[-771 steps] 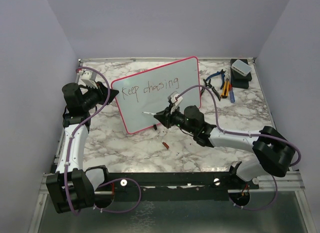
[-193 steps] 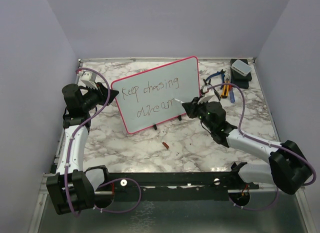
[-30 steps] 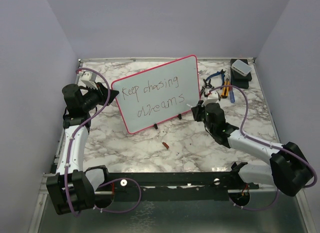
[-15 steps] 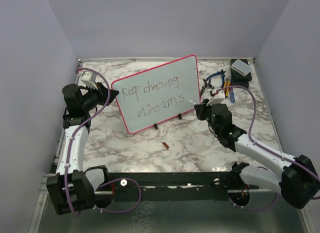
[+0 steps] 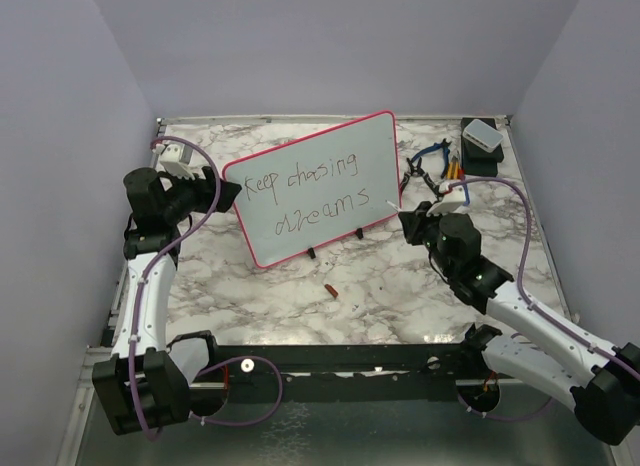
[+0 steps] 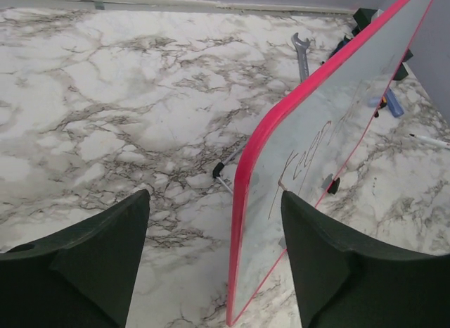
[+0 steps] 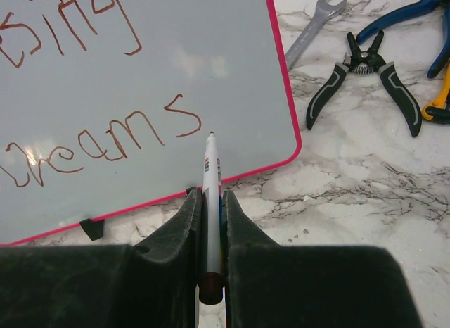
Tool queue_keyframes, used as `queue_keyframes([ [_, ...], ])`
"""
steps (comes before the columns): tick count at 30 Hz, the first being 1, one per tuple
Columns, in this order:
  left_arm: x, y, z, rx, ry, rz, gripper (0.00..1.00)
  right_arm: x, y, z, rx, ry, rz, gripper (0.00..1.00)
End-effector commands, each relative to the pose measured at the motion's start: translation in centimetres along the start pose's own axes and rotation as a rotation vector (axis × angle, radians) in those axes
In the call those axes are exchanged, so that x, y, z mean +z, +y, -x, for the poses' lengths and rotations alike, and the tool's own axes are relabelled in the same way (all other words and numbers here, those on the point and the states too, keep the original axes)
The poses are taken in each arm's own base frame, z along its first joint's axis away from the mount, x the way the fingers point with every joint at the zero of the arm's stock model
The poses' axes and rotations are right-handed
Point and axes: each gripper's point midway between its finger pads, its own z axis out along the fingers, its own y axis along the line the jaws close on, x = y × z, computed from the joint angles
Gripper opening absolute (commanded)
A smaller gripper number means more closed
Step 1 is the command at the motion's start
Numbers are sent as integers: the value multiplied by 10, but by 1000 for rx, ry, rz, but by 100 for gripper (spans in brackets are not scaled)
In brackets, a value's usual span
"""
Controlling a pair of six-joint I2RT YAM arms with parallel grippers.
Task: Write a sentence on the whiteboard
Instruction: Close the whiteboard marker at the center of the board.
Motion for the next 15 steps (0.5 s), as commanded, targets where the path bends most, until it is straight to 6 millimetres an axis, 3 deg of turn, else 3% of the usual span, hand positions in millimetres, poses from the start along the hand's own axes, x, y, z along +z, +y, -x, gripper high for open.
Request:
queue_keyframes([
  [1,-13,-3,20,75,-28,82,81,-7,-1,-1,-9,5,12,1],
  [4,-24,-7,39,123,-78,140,89,-9,-2,1,-8,-3,13,1],
  [10,-44,-10,93,190,-133,268,90,-11,-3,5,-12,-14,12,1],
  [12,-43,-23,107,225,-130,256,88,-13,-2,8,-18,-19,16,1],
  [14,-40,-52,121,291,-133,197,87,-15,-1,9,-29,-17,24,1],
  [15,-34,-67,117,321,-109,167,86,-16,0,10,-33,-15,32,0],
])
